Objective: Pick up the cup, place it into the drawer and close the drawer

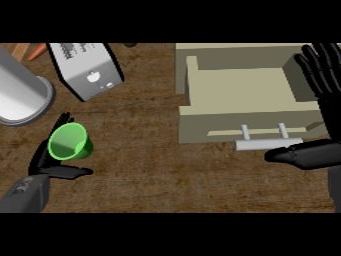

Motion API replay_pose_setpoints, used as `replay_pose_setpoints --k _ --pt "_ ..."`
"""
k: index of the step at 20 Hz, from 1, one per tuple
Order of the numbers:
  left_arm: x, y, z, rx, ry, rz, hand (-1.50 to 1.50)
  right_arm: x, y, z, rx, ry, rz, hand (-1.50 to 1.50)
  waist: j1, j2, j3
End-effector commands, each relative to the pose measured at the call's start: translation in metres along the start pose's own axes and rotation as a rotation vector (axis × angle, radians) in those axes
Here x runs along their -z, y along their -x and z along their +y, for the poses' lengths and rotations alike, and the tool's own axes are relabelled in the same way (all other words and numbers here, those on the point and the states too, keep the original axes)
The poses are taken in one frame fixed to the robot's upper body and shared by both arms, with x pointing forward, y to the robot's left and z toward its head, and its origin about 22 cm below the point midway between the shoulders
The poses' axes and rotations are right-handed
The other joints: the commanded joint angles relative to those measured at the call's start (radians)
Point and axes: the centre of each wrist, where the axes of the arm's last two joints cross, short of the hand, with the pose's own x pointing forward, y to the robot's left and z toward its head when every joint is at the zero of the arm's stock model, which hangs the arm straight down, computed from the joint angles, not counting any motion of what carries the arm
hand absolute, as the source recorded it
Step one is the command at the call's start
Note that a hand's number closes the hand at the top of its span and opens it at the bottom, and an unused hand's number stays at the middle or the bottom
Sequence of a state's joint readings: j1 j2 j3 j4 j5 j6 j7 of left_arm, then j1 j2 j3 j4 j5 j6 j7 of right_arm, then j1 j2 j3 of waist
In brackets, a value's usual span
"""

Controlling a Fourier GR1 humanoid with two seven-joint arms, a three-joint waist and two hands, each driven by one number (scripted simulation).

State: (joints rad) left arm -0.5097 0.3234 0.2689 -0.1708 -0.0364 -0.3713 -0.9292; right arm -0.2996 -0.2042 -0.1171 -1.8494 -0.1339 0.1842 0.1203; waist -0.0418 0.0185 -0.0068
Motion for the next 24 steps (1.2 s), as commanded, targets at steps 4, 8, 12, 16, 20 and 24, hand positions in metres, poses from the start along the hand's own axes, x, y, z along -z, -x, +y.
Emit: replay_pose_setpoints --k 4,8,12,16,20,24 --pt "0.014 0.005 -0.029 -0.122 0.119 -0.191 1.5 -0.002 -0.002 0.005 -0.008 -0.002 0.004 -1.5 -0.001 -0.004 0.0" --pt "0.016 -0.002 -0.02 0.065 -0.021 -0.309 1.5 0.007 -0.007 -0.002 -0.026 -0.012 0.001 -1.5 0.005 0.001 -0.001" --pt "0.018 0.009 -0.046 0.187 -0.211 -0.34 1.5 0.009 -0.005 -0.005 -0.017 0.0 0.017 -1.5 0.009 -0.001 0.001" --pt "0.017 0.019 -0.069 0.165 -0.376 -0.371 1.5 -0.011 0.007 -0.007 -0.013 0.01 0.032 -1.5 0.011 -0.006 0.003" --pt "0.038 0.002 -0.067 -0.059 -0.224 -0.49 1.5 0.003 0.002 -0.025 -0.012 0.03 0.01 -1.5 0.024 -0.007 0.003" --pt "0.07 -0.018 -0.091 -0.096 -0.096 -0.512 1.5 -0.007 -0.001 -0.004 -0.012 0.025 0.03 -1.5 0.034 -0.02 0.006"
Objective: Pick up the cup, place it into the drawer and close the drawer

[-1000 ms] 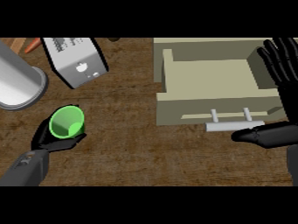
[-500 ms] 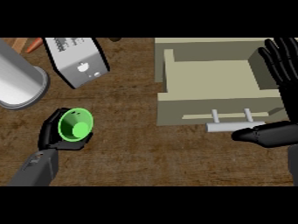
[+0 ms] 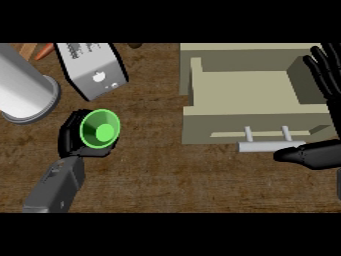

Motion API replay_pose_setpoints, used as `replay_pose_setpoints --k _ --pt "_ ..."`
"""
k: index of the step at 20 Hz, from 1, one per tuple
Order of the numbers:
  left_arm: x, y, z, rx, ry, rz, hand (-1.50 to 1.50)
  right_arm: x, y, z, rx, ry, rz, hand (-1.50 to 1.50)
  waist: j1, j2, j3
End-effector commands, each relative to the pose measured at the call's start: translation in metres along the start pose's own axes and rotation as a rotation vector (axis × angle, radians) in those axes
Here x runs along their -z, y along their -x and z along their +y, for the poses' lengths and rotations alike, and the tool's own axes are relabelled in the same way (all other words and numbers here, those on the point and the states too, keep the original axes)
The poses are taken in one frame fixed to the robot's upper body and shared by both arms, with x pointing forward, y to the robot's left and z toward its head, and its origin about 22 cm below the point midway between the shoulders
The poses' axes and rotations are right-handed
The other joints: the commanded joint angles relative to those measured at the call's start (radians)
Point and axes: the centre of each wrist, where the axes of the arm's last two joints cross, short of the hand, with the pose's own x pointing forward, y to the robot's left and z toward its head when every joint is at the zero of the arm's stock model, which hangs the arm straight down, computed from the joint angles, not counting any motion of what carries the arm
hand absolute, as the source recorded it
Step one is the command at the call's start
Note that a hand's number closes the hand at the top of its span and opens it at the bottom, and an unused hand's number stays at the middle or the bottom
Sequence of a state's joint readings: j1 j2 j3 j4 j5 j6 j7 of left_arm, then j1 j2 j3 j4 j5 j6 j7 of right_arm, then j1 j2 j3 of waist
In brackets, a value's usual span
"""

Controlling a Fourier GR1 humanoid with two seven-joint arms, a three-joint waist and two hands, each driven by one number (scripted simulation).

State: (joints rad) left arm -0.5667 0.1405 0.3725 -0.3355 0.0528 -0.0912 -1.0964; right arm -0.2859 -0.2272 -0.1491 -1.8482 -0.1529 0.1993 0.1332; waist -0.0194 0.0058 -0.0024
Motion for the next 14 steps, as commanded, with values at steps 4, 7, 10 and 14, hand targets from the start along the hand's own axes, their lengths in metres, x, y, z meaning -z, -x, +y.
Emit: replay_pose_setpoints --k 4,7,10,14 --pt "0.059 -0.025 -0.063 -0.128 0.19 -0.155 1.5 -0.002 -0.007 -0.003 -0.025 0.031 0.022 -1.5 0.019 -0.011 0.003" --pt "0.101 -0.056 -0.087 -0.112 0.236 -0.176 1.5 -0.014 0.009 0.001 -0.027 0.026 0.017 -1.5 0.025 -0.013 0.004" --pt "0.114 -0.077 -0.116 -0.156 0.323 -0.177 1.5 0.002 -0.005 -0.009 -0.037 0.043 -0.005 -1.5 0.034 -0.016 0.003" --pt "0.137 -0.109 -0.166 -0.128 0.359 -0.16 1.5 0.001 0.002 0.007 -0.016 0.035 0.01 -1.5 0.017 -0.011 0.003"
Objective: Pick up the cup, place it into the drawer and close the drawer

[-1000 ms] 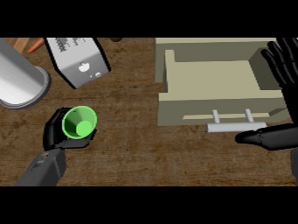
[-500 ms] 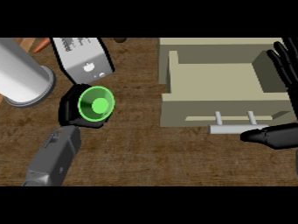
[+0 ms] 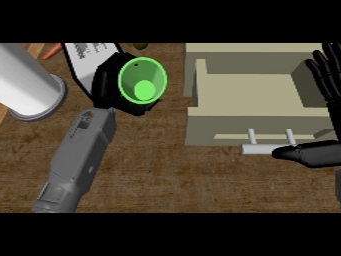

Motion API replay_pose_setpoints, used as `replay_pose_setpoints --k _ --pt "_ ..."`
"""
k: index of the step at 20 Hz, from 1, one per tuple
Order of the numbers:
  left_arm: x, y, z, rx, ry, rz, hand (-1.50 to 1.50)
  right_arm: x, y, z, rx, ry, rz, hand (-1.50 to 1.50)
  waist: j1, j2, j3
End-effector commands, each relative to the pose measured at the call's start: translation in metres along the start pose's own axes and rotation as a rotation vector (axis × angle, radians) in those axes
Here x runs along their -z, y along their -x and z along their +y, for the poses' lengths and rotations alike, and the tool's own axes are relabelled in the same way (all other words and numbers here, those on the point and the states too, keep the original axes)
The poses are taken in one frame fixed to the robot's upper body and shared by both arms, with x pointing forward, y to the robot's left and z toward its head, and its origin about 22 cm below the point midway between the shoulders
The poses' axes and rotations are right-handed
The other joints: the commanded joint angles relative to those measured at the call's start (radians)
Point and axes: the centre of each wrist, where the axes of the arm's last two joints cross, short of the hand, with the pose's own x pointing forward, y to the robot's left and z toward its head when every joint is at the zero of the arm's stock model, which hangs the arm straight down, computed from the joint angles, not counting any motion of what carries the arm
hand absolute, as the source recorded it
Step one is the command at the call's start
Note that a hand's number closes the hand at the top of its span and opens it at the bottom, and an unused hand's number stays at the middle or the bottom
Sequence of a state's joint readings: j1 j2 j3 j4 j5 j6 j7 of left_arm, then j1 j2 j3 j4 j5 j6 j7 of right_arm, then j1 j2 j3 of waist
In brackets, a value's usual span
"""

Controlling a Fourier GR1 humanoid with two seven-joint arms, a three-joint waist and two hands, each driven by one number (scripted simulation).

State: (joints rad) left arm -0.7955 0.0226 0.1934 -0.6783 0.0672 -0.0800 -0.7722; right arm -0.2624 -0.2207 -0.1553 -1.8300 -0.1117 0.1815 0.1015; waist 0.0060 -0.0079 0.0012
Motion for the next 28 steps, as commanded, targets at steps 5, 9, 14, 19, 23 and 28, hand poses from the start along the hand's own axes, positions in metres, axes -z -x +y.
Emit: replay_pose_setpoints --k 5,9,14,19,23,28 --pt "0.089 -0.072 -0.066 0.037 0.057 0.012 1.5 0.002 0.013 0.006 0.003 0.024 -0.012 -1.5 -0.007 0.005 -0.001" --pt "0.117 -0.095 -0.105 0.07 0.066 0.024 1.5 0.0 0.0 -0.005 -0.008 0.005 -0.024 -1.5 -0.027 0.007 -0.001" --pt "0.128 -0.083 -0.122 0.141 0.052 0.182 1.5 0.01 -0.005 0.0 0.009 -0.017 -0.024 -1.5 -0.045 0.015 -0.001" --pt "0.144 -0.087 -0.14 0.242 0.028 0.273 1.5 0.022 -0.005 0.016 0.025 -0.053 -0.063 -1.5 -0.088 0.029 0.001" --pt "0.126 -0.065 -0.136 0.29 0.097 0.351 1.5 0.019 0.001 0.003 0.02 -0.043 -0.041 -1.5 -0.102 0.028 0.001" --pt "0.105 -0.041 -0.124 0.359 0.172 0.466 1.5 0.033 -0.012 0.018 0.041 -0.116 -0.089 -1.5 -0.178 0.049 0.002"
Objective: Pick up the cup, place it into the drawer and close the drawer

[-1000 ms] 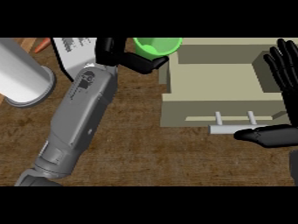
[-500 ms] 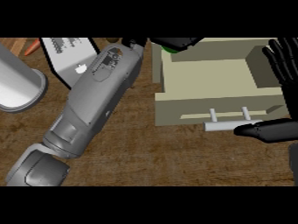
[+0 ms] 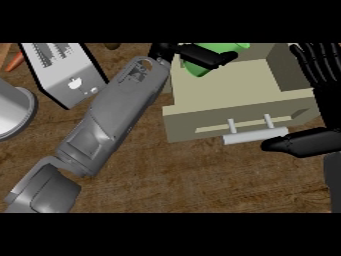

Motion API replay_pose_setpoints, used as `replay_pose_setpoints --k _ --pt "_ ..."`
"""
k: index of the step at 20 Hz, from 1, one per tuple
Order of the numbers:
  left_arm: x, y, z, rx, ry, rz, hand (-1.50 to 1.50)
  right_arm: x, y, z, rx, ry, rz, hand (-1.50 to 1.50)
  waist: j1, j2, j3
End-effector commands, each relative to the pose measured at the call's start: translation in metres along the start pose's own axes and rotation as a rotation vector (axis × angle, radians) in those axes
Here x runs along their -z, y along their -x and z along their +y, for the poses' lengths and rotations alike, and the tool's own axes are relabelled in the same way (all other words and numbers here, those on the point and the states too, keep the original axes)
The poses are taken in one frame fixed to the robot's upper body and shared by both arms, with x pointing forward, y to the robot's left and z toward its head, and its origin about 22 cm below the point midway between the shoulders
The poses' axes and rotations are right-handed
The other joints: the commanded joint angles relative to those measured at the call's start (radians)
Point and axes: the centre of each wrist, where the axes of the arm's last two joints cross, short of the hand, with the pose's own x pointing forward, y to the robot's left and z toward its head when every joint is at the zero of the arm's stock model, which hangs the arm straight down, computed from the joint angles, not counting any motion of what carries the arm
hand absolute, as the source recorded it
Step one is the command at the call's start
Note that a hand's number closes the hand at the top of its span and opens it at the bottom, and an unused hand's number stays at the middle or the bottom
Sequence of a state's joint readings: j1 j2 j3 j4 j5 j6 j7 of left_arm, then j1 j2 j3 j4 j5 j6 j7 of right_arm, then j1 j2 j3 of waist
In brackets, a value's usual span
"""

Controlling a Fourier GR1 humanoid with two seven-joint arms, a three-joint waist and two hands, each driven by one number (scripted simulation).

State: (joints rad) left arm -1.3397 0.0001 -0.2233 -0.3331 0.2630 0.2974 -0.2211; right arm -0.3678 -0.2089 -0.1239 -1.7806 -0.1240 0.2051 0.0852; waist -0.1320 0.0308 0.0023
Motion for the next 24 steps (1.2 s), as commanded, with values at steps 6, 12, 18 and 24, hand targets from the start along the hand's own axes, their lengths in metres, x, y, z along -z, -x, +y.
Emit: replay_pose_setpoints --k 6,12,18,24 --pt "-0.005 0.011 -0.005 0.068 0.082 0.06 -1.5 0.015 -0.008 0.004 0.02 -0.073 -0.027 -1.5 -0.065 0.017 0.0" --pt "-0.011 0.022 -0.002 -0.138 0.009 0.006 -1.5 0.013 -0.002 0.034 0.153 -0.274 -0.057 -1.5 -0.094 0.024 -0.001" --pt "-0.012 0.014 -0.003 -0.305 0.008 -0.149 -1.5 0.015 0.002 0.049 0.2 -0.566 -0.009 1.5 -0.05 0.011 -0.003" --pt "-0.012 0.018 -0.002 -0.308 -0.106 -0.154 -1.5 0.002 -0.003 0.041 -0.102 -0.78 0.188 1.5 -0.004 -0.008 -0.003"
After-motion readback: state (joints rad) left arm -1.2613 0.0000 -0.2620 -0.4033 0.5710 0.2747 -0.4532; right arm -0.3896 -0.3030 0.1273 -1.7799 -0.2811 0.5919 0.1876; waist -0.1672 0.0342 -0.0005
